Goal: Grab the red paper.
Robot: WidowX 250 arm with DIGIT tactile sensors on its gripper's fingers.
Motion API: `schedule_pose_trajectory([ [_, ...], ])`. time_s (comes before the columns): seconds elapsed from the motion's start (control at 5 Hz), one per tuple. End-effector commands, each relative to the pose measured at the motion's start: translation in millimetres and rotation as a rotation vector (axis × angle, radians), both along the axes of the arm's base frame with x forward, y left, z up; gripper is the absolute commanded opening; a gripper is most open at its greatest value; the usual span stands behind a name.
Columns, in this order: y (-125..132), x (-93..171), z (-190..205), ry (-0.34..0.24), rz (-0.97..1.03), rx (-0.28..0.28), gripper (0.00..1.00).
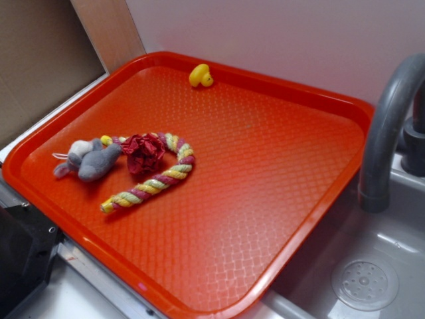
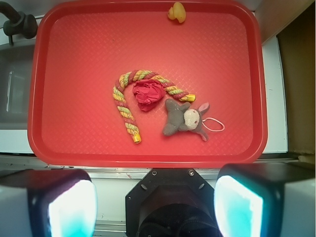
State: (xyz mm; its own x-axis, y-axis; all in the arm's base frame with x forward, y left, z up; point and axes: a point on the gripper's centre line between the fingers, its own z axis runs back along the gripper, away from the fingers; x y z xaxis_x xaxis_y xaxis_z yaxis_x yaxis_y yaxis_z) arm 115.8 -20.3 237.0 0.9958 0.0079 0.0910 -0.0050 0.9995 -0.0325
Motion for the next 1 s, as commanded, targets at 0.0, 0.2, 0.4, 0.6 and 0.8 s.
schedule_pose_trajectory([
  [0.0,0.0,0.0,0.0,0.000,0.000,0.000,1.00],
  [0.2,4.0,12.5,-5.3,-0.011,0.240,-0.045,1.00],
  [0.4,5.5,26.0,-19.8,-0.036,0.430,-0.059,1.00],
  [0.6,7.4,49.4,-46.5,-0.044,0.631,-0.054,1.00],
  [0.8,5.3,68.8,-76.9,-0.021,0.736,-0.096,1.00],
])
